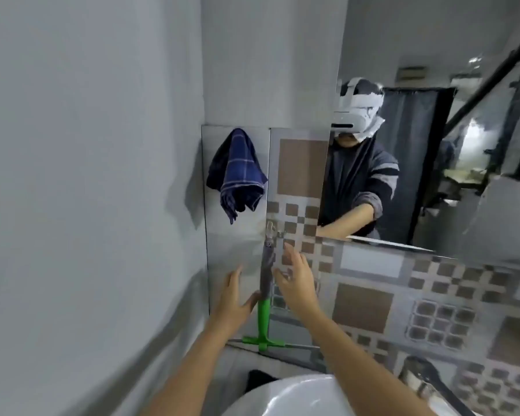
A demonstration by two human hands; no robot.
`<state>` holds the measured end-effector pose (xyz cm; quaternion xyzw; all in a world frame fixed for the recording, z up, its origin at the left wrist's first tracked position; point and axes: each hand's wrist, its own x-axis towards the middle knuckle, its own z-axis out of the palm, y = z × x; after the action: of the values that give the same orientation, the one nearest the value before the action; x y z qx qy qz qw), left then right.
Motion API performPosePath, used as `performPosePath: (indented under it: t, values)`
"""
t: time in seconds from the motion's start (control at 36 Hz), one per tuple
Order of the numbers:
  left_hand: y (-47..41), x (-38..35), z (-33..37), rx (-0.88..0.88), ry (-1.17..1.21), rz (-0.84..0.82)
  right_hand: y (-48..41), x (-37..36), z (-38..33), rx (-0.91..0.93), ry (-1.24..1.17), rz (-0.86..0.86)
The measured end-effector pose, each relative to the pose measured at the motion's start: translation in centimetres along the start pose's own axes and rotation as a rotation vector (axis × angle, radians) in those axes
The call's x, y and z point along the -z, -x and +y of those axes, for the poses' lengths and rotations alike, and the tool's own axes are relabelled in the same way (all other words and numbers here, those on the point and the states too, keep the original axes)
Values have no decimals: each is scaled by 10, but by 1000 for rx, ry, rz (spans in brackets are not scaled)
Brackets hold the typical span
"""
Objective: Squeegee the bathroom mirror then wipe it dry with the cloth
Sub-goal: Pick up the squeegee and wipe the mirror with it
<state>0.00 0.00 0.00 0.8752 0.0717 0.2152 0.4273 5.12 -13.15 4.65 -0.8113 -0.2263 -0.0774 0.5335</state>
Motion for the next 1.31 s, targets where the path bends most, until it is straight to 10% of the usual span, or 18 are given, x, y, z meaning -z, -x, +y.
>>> performPosePath:
  t: [0.86, 1.31]
  values:
    - [32, -12, 17, 45, 396, -23, 25, -16, -18, -31, -217, 92]
    - [79, 3, 86, -333, 168, 115, 68, 68, -95, 158, -444, 301]
